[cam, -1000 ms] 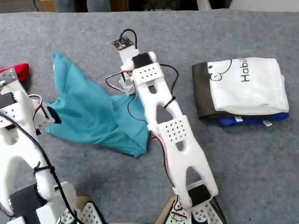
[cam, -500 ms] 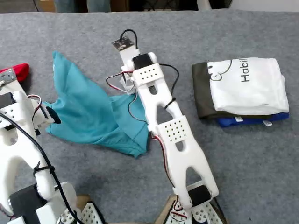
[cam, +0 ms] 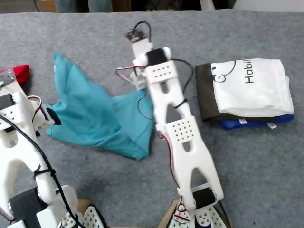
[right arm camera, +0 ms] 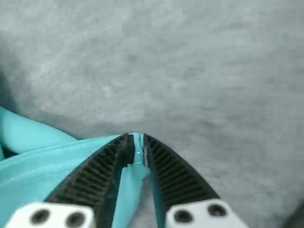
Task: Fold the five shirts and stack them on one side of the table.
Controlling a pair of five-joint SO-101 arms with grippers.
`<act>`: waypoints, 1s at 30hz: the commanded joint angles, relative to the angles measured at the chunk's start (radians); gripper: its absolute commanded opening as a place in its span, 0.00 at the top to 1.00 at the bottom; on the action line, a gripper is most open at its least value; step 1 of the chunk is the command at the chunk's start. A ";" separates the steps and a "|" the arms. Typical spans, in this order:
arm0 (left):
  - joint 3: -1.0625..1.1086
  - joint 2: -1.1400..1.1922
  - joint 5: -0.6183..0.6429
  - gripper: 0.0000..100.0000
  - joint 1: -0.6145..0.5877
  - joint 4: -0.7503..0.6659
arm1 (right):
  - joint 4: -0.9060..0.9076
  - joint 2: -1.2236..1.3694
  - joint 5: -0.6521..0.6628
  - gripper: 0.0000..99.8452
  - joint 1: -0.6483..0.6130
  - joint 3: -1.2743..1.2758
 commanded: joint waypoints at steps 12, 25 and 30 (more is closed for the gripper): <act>-0.148 -0.017 0.270 0.74 -0.002 -0.135 | 0.014 -0.437 -0.037 0.99 0.319 -0.036; -0.047 0.049 0.292 0.74 0.222 -0.488 | 0.009 -0.513 -0.026 0.99 0.333 0.064; -0.234 0.338 0.299 0.74 0.272 -0.565 | 0.012 -0.513 0.012 0.99 0.333 0.064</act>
